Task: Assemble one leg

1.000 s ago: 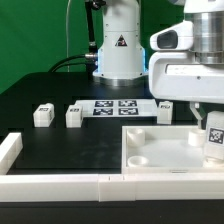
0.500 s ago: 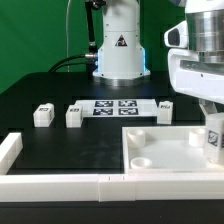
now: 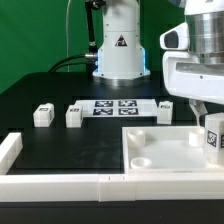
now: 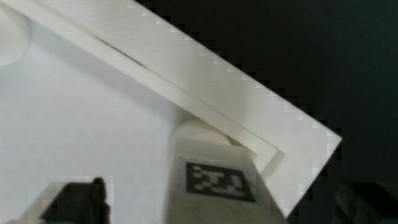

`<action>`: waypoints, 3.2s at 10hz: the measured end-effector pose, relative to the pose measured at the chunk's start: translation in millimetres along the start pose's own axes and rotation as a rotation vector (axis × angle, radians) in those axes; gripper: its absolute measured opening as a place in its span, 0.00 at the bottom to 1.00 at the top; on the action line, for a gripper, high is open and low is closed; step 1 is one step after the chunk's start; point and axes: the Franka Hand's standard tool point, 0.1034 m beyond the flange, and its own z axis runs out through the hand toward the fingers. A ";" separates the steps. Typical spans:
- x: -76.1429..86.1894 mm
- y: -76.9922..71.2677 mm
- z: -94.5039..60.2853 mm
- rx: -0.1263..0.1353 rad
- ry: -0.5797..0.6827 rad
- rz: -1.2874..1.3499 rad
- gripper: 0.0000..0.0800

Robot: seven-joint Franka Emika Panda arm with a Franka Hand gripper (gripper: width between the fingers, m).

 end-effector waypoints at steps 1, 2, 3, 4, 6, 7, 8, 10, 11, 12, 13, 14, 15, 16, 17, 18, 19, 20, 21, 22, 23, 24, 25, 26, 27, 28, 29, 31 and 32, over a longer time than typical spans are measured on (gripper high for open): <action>-0.3 -0.3 0.4 0.000 -0.001 -0.118 0.81; 1.0 0.3 1.6 -0.001 -0.001 -0.278 0.81; 1.6 -0.1 3.1 -0.001 -0.001 -0.422 0.81; 2.1 -0.7 3.7 -0.001 -0.001 -0.547 0.81; 2.9 0.0 4.0 -0.004 0.000 -0.779 0.81; 3.1 0.7 4.3 -0.010 0.002 -0.886 0.81; 2.8 1.7 5.0 -0.011 0.000 -0.961 0.81; 2.7 2.0 5.1 -0.011 -0.001 -0.992 0.81; 2.7 2.0 5.2 -0.011 -0.001 -0.992 0.66; 2.7 2.0 5.1 -0.011 -0.001 -0.992 0.48; 7.0 5.1 4.8 -0.017 0.002 -0.988 0.37; 7.8 5.6 4.7 -0.016 0.002 -0.963 0.37; 8.0 5.8 4.6 -0.016 0.003 -0.936 0.36; 8.2 5.9 4.7 -0.016 0.003 -0.939 0.36; 8.1 5.2 4.9 -0.010 0.010 -0.793 0.36; 8.6 4.8 4.6 -0.009 0.015 -0.631 0.36; 8.8 4.8 4.6 -0.006 0.015 -0.494 0.36; 9.1 4.9 4.5 -0.004 0.016 -0.376 0.36; 9.2 4.9 4.9 -0.001 0.015 -0.260 0.36; 8.9 5.8 6.6 -0.001 0.012 -0.099 0.36; 8.5 5.8 7.2 -0.002 0.013 0.009 0.36; 6.9 5.1 8.0 -0.003 0.013 0.124 0.36; 4.2 4.2 10.2 -0.002 0.009 0.280 0.36; 3.2 3.4 10.3 0.000 0.007 0.341 0.36; 1.7 2.3 10.6 0.008 -0.005 0.446 0.36; 1.5 2.0 10.6 0.015 -0.016 0.514 0.36; 1.0 1.6 10.6 0.016 -0.018 0.503 0.36; 1.0 1.7 10.7 0.018 -0.018 0.426 0.58; 2.4 2.7 10.6 0.020 -0.016 0.348 0.74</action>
Offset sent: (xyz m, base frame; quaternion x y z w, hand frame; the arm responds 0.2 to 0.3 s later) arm 0.0119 0.0036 -0.0026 -0.0001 0.0078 -0.3651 0.9309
